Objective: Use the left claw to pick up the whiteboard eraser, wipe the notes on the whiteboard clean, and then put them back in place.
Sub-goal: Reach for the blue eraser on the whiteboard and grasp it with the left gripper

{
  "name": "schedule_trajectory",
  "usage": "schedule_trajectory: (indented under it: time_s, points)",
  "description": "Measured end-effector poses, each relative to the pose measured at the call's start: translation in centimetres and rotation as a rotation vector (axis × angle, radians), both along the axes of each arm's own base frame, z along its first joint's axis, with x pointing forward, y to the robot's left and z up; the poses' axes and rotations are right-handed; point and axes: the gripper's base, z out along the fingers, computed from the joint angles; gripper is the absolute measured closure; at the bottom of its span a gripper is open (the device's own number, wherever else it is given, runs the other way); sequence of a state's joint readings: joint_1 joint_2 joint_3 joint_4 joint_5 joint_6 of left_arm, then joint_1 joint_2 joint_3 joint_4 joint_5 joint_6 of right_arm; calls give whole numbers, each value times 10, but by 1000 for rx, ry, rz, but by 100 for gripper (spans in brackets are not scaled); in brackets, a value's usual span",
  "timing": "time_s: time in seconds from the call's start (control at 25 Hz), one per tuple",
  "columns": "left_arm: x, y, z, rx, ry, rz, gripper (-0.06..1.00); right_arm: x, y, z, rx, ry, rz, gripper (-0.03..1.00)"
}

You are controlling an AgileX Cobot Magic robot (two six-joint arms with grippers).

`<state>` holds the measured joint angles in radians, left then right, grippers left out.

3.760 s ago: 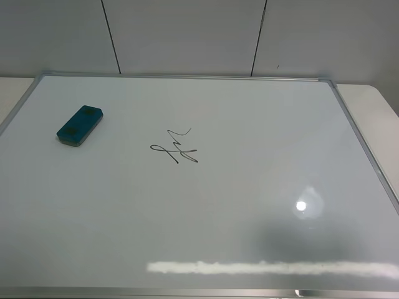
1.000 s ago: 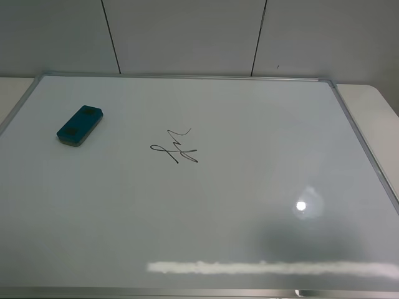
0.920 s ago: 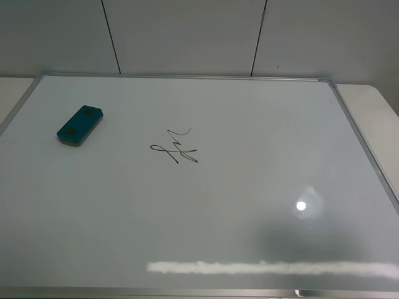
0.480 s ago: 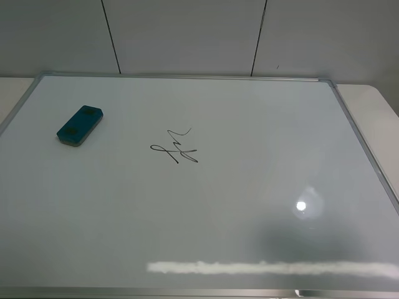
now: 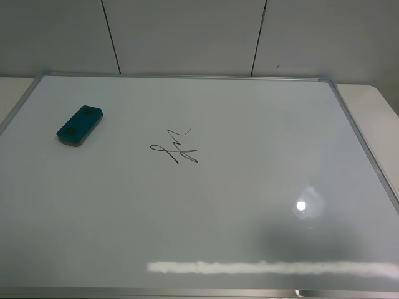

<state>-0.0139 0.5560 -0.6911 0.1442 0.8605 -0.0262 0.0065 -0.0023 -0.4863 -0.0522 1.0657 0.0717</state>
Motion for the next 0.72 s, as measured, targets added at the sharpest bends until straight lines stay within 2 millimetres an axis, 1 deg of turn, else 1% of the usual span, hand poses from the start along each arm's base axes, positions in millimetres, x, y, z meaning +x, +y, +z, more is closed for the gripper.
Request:
schedule_trajectory:
  time_s: [0.2, 0.4, 0.56, 0.72]
  points:
    - [36, 1, 15, 52, 63, -21, -5, 0, 0, 0, 0, 0, 0, -2]
    - [68, 6, 23, 154, 130, -25, -5, 0, 0, 0, 0, 0, 0, -2]
    - [96, 9, 20, 200, 194, -25, -5, 0, 0, 0, 0, 0, 0, -2]
    - [124, 9, 12, 206, 261, -32, -5, 0, 0, 0, 0, 0, 0, -2]
